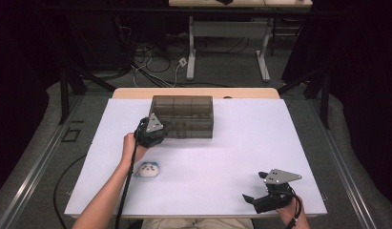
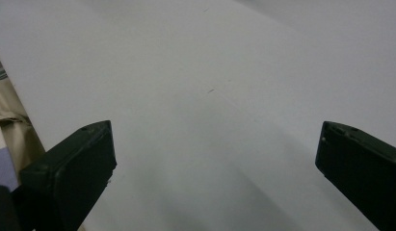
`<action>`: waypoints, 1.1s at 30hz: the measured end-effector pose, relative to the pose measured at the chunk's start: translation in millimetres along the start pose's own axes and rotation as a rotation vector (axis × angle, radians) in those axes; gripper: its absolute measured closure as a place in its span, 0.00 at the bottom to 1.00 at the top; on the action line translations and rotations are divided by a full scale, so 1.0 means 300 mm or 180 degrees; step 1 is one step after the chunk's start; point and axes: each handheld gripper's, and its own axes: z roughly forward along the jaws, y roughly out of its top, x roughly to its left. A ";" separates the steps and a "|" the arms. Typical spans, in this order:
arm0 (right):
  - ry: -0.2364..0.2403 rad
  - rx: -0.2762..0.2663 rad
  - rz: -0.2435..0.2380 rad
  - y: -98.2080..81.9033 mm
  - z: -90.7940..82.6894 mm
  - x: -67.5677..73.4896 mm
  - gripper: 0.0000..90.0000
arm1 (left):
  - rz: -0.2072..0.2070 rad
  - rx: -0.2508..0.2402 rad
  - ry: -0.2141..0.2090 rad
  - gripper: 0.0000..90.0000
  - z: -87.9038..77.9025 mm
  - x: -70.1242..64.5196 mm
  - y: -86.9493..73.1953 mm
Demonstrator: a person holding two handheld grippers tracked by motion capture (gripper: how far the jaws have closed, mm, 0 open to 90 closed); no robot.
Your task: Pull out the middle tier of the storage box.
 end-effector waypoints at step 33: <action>0.0000 -0.0007 0.0001 -0.001 -0.002 -0.002 0.00 | -0.0186 -0.0001 -0.0096 0.81 -0.011 0.005 -0.005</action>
